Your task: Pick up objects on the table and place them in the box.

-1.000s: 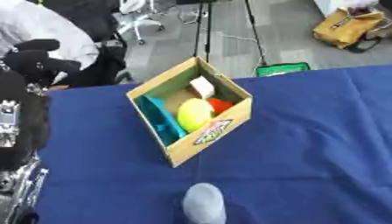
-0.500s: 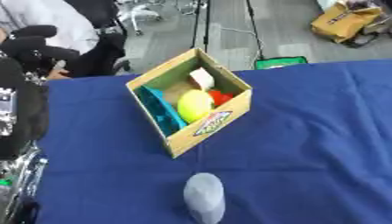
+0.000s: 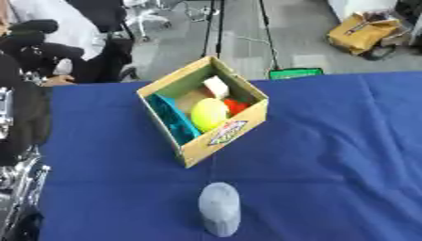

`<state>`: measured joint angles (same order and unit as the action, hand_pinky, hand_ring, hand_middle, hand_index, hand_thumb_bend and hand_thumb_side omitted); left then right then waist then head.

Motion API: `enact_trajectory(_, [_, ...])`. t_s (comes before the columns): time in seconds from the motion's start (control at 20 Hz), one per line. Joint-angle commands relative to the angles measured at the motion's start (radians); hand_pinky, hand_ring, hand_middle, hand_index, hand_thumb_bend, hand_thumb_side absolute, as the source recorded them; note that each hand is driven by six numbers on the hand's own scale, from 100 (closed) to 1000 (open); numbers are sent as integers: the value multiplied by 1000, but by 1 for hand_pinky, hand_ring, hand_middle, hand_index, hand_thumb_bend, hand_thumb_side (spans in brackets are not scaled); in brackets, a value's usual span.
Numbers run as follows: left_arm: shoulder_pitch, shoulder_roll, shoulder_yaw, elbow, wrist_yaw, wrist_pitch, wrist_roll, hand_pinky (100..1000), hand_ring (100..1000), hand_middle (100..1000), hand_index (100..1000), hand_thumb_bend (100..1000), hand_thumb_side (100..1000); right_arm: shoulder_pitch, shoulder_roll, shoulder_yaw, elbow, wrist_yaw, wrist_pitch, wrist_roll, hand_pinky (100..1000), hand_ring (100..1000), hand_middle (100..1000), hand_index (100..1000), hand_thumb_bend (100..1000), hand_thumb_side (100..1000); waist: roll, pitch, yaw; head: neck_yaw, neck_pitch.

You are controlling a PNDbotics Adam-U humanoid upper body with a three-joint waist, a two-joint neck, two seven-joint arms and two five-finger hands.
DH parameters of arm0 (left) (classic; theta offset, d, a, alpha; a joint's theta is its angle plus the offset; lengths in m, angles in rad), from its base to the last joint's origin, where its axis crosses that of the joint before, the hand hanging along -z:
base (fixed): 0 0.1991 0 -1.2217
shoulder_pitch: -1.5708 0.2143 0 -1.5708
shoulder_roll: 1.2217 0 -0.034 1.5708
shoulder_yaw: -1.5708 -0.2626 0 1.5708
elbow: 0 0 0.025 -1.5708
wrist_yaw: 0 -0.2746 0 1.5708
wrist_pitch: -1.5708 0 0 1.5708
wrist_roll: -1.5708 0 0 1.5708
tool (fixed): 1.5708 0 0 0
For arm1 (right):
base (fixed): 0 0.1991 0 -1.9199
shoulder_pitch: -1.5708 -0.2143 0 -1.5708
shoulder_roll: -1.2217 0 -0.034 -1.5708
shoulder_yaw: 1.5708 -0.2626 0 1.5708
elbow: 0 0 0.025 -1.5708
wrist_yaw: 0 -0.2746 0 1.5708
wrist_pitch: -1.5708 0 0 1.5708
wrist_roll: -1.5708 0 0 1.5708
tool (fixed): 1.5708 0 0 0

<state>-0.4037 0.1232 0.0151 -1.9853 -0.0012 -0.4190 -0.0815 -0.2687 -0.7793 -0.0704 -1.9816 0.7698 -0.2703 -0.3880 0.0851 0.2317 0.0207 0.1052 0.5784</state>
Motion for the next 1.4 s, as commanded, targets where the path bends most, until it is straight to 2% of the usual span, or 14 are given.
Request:
enact_trajectory(0.05, [-3, 2, -5, -15, 9, 7, -6, 723, 633, 746, 762, 100, 728, -45, -105, 47, -18, -18, -21, 146, 832, 859, 829, 930, 249, 957, -11, -26, 2, -9, -1])
enact_trajectory(0.3, [5, -5, -12, -15, 15, 15, -14, 723, 632, 745, 760, 100, 732, -132, -176, 121, -18, -40, -64, 305, 839, 868, 870, 977, 229, 956, -23, -46, 10, -16, -8])
enact_trajectory(0.4, [7, -6, -14, -15, 17, 17, -17, 722, 631, 744, 760, 100, 732, -157, -186, 138, -18, -46, -74, 345, 843, 874, 888, 1000, 219, 957, -25, -51, 12, -18, -11])
enact_trajectory(0.65, [11, -11, -22, -15, 24, 22, -25, 722, 630, 744, 759, 100, 733, -235, -200, 221, -18, -49, -103, 465, 845, 876, 905, 1000, 217, 943, -31, -63, 25, -30, -15])
enact_trajectory(0.95, [11, -14, -27, -15, 29, 24, -36, 722, 630, 743, 757, 100, 732, -322, -151, 289, -18, -61, -111, 618, 845, 874, 895, 1000, 234, 919, -31, -67, 35, -37, -22])
enact_trajectory(1.2, [10, -15, -29, -15, 31, 25, -42, 721, 630, 743, 757, 100, 732, -382, -99, 320, -18, -98, -99, 766, 793, 862, 902, 1000, 242, 893, -31, -65, 43, -39, -25])
enact_trajectory(1.4, [10, -16, -31, -15, 33, 26, -45, 721, 630, 743, 756, 100, 732, -436, -48, 348, -18, -111, -91, 874, 806, 867, 922, 1000, 254, 887, -30, -64, 46, -46, -28])
